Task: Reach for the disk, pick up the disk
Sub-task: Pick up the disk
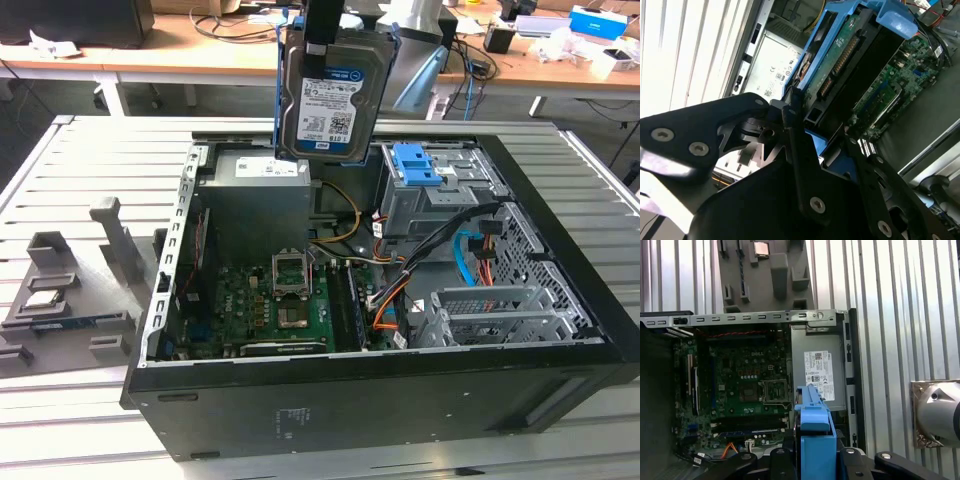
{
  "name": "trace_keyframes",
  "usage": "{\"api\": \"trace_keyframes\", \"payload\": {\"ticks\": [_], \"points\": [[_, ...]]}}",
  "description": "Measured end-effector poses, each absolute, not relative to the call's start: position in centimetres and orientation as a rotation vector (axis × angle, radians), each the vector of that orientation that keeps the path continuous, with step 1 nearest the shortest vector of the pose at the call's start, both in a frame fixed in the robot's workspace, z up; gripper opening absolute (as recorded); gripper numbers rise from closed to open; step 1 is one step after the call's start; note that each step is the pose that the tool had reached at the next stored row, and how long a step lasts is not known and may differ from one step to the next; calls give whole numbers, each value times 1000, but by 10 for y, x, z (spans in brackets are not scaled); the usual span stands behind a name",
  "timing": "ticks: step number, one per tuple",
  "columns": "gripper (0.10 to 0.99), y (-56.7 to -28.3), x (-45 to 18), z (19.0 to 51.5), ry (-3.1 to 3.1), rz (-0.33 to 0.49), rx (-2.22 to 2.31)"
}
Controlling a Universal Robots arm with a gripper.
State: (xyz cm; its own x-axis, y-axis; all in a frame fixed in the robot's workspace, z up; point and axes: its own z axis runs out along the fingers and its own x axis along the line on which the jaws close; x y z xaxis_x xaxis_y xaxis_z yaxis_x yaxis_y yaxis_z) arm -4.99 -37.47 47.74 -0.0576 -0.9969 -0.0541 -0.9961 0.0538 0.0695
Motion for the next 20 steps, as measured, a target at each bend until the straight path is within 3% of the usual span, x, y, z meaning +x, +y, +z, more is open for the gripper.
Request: {"api": "trace_keyframes", "payload": {"ticks": [20], "points": [[365,-401,-50,474,-2274,-138,2151]]}}
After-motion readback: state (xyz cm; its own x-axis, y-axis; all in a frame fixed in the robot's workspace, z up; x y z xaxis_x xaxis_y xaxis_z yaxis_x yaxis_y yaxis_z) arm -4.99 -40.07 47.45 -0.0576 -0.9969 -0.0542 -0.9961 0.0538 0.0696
